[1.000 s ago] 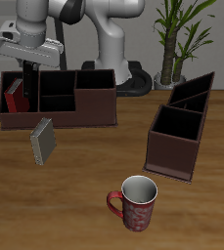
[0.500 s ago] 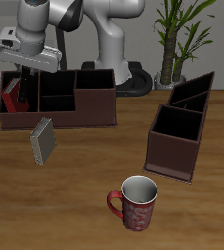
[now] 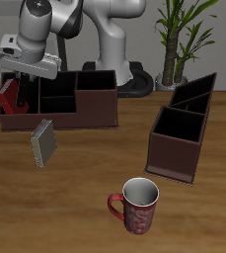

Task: Place the red book into the back desk caddy's left compartment and place the black book into the back desk caddy's left compartment and place the yellow book into the left desk caddy's right compartment

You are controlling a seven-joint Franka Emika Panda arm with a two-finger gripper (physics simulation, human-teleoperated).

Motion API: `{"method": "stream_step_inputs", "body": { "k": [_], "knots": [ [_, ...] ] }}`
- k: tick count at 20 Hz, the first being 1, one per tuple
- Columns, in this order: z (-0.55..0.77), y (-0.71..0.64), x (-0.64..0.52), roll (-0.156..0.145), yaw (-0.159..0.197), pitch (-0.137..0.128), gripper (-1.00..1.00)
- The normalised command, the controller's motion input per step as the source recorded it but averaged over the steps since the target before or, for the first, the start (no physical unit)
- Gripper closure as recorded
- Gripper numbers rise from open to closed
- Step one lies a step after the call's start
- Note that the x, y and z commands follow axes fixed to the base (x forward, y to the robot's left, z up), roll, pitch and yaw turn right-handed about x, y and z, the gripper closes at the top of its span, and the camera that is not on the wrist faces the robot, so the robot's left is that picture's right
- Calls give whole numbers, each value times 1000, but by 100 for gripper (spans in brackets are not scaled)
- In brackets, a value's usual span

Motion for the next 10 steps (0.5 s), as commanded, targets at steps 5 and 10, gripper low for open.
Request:
{"method": "stream_step_inputs", "body": {
  "k": [5,10],
  "knots": [
    [-235,118,170,44,2,77,100],
    [-93,85,83,10,-13,35,-100]
  ]
}}
